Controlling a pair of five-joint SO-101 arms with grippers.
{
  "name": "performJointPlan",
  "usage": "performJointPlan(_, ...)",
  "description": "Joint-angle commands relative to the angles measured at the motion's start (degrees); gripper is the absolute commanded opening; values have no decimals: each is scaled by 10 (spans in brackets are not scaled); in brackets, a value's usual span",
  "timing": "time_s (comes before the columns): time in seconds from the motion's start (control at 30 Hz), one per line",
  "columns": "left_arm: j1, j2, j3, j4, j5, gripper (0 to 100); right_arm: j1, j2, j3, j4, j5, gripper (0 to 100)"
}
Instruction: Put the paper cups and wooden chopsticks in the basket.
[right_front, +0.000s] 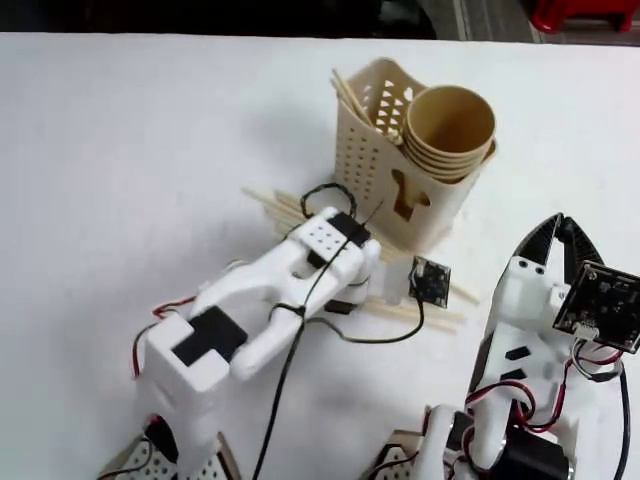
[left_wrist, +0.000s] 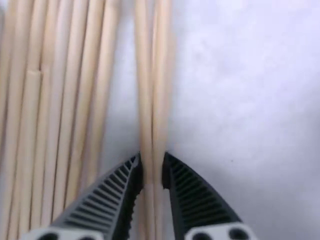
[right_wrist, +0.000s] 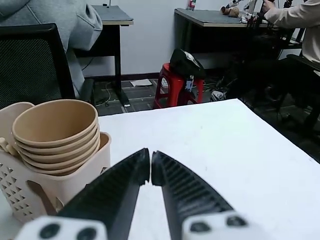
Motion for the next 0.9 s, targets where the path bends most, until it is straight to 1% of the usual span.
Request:
performJointPlan(0.0, -4, -26, -12, 42, -3, 20, 8, -4, 4, -14, -4, 18)
performJointPlan(0.3, -21, -138, -12, 143, -2, 20, 8, -4, 7, -14, -4, 18)
performJointPlan(0.7, -87, -249, -12, 264, -4, 20, 8, -4, 8, -14, -4, 18)
performJointPlan(0.87, -102, -319, -11, 329, -4, 20, 8, -4, 9, -14, -4, 18)
